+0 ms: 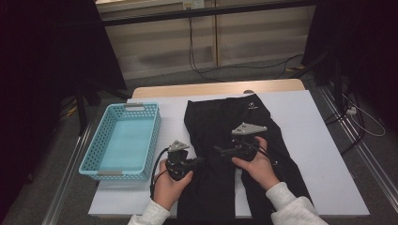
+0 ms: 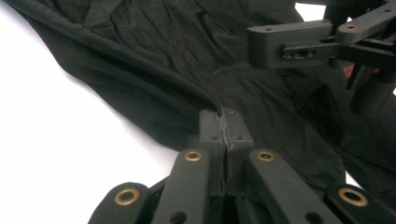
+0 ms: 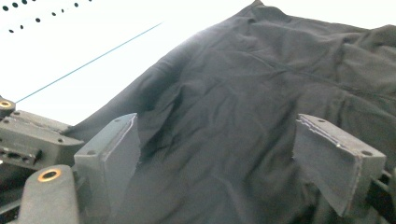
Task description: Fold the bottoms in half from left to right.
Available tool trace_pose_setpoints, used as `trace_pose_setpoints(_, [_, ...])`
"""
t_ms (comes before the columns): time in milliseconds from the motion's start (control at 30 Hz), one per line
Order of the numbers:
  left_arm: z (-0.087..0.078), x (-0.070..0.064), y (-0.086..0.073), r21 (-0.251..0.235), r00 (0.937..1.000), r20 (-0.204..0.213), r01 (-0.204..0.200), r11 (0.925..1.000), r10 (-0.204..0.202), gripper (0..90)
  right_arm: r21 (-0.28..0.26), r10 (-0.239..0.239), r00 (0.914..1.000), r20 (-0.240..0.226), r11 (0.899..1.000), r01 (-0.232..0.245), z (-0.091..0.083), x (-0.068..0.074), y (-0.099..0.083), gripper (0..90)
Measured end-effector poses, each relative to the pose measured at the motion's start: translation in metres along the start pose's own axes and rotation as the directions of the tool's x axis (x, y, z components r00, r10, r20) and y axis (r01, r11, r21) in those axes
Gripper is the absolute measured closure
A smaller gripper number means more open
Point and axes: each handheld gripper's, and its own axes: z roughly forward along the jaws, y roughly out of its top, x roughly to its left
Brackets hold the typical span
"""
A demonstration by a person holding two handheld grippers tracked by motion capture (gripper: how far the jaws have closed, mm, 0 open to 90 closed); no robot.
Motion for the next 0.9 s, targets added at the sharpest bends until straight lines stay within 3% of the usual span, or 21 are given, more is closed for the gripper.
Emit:
trace_pose_setpoints(233, [0.0,0.0,-0.001,-0.007,1.0,0.001,-0.002,1.0,0.002,88.7,0.002,0.023,0.9997,-0.012,1.0,-0.023,0.012,0.002,0.005,16.3])
trace_pose_setpoints(900, [0.0,0.001,-0.005,-0.021,0.9999,-0.01,-0.002,0.9998,0.002,88.7,0.059,-0.029,0.9987,-0.042,0.998,0.031,0.04,0.019,0.011,14.4])
